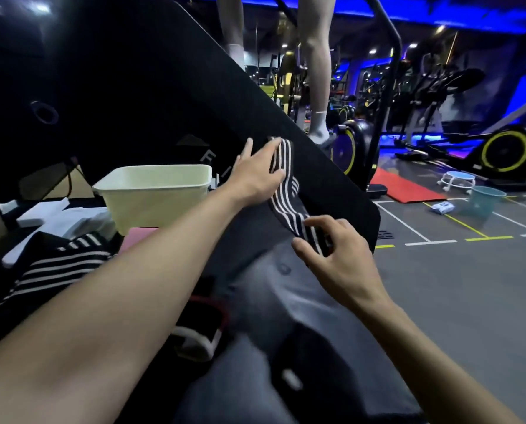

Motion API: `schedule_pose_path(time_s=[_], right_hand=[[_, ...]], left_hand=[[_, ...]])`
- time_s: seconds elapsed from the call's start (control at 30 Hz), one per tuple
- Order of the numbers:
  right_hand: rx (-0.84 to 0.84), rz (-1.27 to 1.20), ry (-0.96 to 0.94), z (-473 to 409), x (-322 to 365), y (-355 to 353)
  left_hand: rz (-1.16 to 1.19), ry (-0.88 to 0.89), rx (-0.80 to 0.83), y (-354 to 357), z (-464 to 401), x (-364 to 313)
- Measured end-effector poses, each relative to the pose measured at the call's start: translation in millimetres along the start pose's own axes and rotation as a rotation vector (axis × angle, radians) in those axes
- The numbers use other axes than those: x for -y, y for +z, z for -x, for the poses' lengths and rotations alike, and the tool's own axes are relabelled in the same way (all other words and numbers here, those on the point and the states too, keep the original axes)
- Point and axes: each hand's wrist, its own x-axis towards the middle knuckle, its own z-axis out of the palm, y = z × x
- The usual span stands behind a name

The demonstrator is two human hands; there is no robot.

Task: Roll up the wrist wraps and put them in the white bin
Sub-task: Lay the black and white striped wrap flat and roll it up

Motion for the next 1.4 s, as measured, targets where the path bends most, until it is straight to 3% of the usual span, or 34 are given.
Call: schedule_pose_path(time_s=[0.17,0.33,0.4,0.6,0.97,1.17,1.4], right_hand=[[0.074,0.076,0.063,11,-5,27],[0.347,0.233,0.185,50,-10,42],[0.405,0.236,0.203,61,-7,40],[0.488,0.099,0.208,80,-2,35],[0.741,-0.078,0.036,93,-8,16],[0.758,-0.075,-0.082,104,-15,7],[0.702,-0.17,-0.128,117,-20,5]], left_hand=[[0.018,-0.035,0.109,28,-16,35],[-0.185,-0.214,0.514,70,21,81],[-0.285,-0.247,0.598,78,42,95],[-0.322,-0.1,0.449,59,104,83],[-0.293,0.109,0.392,36,205,51],[-0.297,0.207,0.371,44,250,43],[-0.178,0.205,0.215,65,284,49]])
